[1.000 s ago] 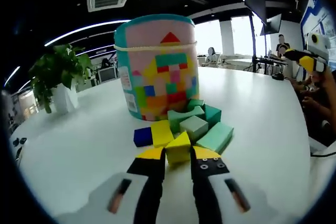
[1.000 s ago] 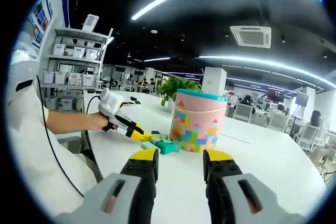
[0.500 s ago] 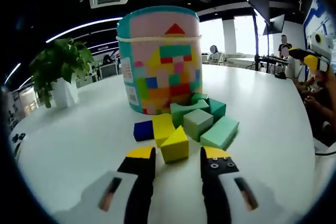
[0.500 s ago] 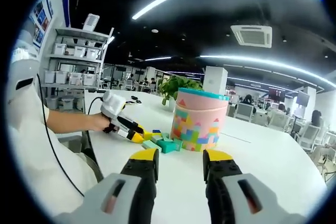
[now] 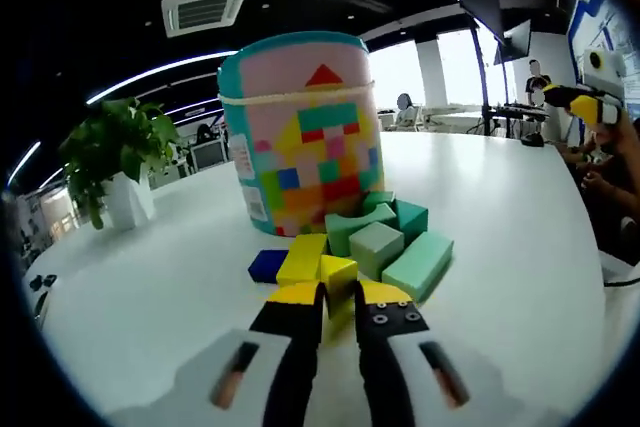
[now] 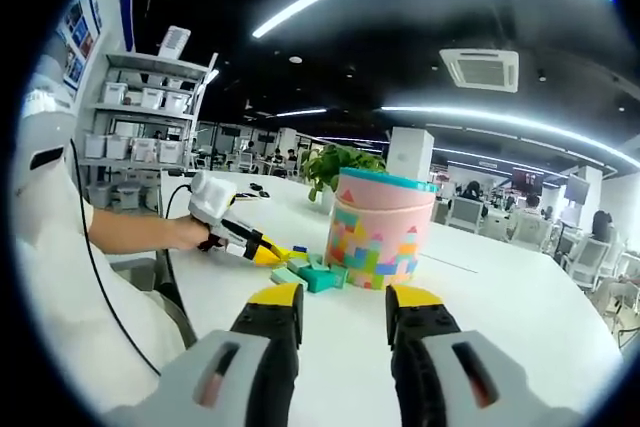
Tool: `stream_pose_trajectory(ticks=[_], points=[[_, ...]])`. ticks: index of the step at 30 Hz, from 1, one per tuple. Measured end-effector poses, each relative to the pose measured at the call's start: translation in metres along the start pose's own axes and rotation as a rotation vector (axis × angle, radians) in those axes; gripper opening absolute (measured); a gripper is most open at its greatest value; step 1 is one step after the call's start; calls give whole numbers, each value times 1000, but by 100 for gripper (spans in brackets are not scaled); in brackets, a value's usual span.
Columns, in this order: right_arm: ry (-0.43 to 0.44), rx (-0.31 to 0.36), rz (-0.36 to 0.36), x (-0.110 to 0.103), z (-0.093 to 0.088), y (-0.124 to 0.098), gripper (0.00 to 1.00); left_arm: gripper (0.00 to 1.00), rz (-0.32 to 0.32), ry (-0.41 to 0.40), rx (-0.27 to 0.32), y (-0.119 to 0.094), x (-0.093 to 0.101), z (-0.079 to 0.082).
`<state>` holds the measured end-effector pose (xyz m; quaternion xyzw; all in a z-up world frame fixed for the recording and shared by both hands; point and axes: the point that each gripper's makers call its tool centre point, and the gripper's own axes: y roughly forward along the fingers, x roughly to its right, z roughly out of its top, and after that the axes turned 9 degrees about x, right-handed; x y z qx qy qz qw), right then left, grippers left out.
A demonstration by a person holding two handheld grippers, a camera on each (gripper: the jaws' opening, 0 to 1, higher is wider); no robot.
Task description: Arrange the toys in the designated storage area by placing each visible toy with the group until no toy remains scattered across the table.
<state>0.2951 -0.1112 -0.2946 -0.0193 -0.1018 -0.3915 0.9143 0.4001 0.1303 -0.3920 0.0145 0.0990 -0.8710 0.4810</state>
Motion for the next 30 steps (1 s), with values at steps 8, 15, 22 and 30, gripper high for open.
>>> stream_pose_trajectory(ticks=[8, 15, 22, 30], points=[[0, -3, 1, 0, -1, 0, 33, 13, 3, -25, -5, -3, 1, -5], [0, -3, 1, 0, -1, 1, 33, 13, -2, -21, 63, -10, 2, 26], [1, 2, -3, 1, -1, 0, 33, 13, -21, -79, 130, -16, 2, 47], [1, 3, -3, 1, -1, 0, 33, 12, -42, -103, 178, -15, -5, 72]])
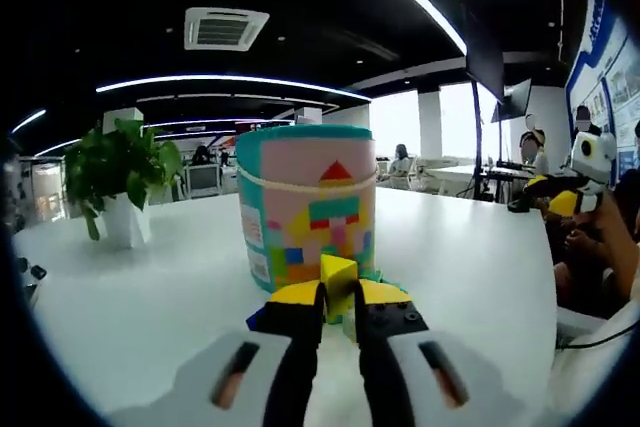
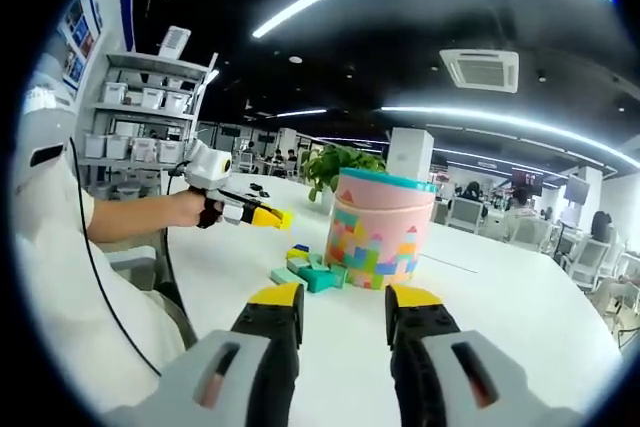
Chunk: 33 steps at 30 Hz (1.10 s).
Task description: Arrange the toys in the designated storage area by placing each visible toy with the group until no toy remains scattered across the table.
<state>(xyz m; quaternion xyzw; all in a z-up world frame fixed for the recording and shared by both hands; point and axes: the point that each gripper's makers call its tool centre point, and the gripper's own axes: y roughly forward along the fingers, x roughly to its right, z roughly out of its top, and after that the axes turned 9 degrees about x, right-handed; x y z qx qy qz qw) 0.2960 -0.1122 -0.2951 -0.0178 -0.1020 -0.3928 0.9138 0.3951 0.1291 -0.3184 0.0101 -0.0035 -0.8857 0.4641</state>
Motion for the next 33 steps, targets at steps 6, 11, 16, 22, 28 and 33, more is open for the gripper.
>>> stream_pose_trajectory(ticks=[6, 11, 16, 22, 28, 33], points=[[1, 1, -3, 1, 0, 0, 33, 12, -13, 9, 43, 13, -9, 32], [0, -1, 1, 0, 0, 1, 33, 12, -35, 7, 69, 24, -18, 64], [-1, 0, -1, 1, 1, 1, 33, 12, -60, 19, 84, 36, -22, 92], [-2, -1, 3, -1, 0, 1, 33, 12, -78, 88, 62, 51, -25, 109], [3, -3, 0, 0, -2, -1, 32, 12, -155, 99, 9, 74, -18, 122], [1, -2, -1, 1, -1, -1, 32, 12, -212, 28, 6, 89, -16, 137]])
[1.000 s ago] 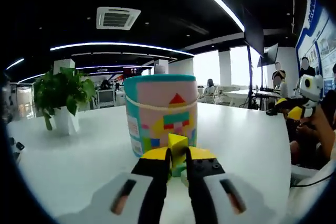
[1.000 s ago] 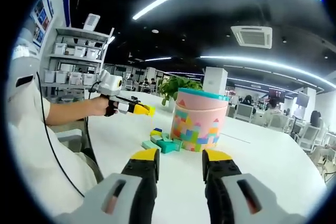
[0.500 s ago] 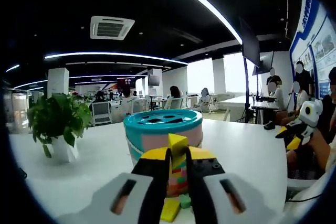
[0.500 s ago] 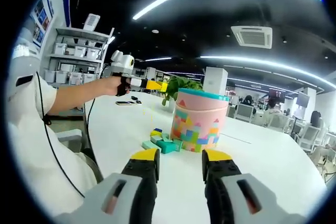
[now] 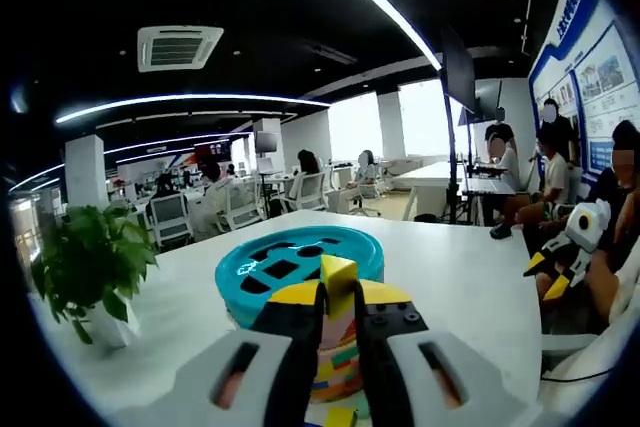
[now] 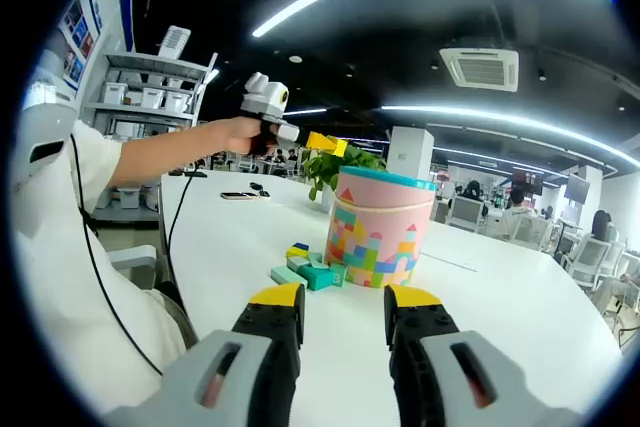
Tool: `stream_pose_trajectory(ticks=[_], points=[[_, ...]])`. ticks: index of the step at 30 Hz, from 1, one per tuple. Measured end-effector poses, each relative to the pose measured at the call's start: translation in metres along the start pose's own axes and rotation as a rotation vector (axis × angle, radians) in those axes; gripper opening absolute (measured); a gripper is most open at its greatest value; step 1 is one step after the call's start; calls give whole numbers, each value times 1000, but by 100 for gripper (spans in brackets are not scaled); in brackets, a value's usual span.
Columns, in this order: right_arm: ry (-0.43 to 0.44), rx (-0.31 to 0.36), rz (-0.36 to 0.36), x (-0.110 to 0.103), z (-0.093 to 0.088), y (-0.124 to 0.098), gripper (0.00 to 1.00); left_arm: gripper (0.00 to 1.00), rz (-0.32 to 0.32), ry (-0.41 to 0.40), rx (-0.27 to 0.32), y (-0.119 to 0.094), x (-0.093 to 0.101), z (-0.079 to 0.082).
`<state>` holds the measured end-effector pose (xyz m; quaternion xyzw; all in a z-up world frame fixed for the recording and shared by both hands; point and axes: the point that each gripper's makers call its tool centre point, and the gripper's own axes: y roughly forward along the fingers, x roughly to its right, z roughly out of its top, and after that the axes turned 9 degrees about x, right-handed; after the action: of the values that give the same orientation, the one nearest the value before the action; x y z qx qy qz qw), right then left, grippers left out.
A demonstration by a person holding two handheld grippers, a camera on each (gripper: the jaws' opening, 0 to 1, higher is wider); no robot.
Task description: Arrange the toys in the designated storage area by placing each visible toy with the group until no toy remains scattered across the table.
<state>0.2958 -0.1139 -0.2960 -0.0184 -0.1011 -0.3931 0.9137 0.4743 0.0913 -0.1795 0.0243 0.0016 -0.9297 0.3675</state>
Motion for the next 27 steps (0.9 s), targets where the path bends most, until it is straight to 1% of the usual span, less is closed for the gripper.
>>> stream_pose_trajectory(ticks=[3, 5, 7, 8, 9, 10, 11, 12, 14, 15, 16, 18, 19, 22, 23, 24, 25, 26, 27], points=[[1, 3, -4, 1, 1, 0, 32, 12, -7, -20, -15, 10, -9, 4], [2, 5, -5, 1, 1, -1, 32, 12, -17, -58, -40, 20, -17, 4], [3, 4, -4, 1, 0, -1, 32, 12, -12, -83, -46, 28, -24, 6], [4, 3, -3, 1, 0, -1, 32, 12, -11, -81, -47, 31, -25, 7], [5, 1, -4, 1, -1, -1, 32, 12, -6, -73, -50, 36, -28, 8], [14, -2, -10, 2, -1, -1, 33, 12, -9, -42, -70, 41, -31, 8], [56, -14, -28, 4, -3, -2, 34, 12, -25, -10, -81, 45, -31, 8], [85, -14, -28, 5, -3, -1, 35, 12, -32, -14, -83, 49, -31, 8], [114, 3, -20, 7, 0, -1, 35, 12, -37, -10, -88, 54, -32, 8], [116, 6, -19, 7, 0, -2, 35, 12, -57, -13, -106, 57, -31, 5], [115, 8, -18, 7, 1, -2, 34, 12, -58, 5, -132, 59, -32, 1], [104, 9, -20, 7, 1, -3, 34, 12, -41, 34, -193, 60, -38, -7], [100, 8, -20, 7, 1, -4, 34, 12, -42, 57, -214, 61, -40, -9], [100, 8, -21, 9, -1, -5, 34, 12, -48, 49, -235, 64, -41, -11], [100, 8, -23, 9, -1, -5, 33, 12, -59, 55, -254, 64, -40, -14], [100, 8, -24, 9, -1, -4, 33, 12, -64, 76, -281, 63, -40, -18], [100, 8, -24, 9, -2, -4, 33, 12, -49, 105, -304, 63, -45, -21], [99, 9, -22, 9, -2, -4, 33, 12, -42, 127, -320, 63, -47, -23], [99, 8, -21, 8, -2, -4, 33, 12, -43, 127, -325, 64, -48, -25]])
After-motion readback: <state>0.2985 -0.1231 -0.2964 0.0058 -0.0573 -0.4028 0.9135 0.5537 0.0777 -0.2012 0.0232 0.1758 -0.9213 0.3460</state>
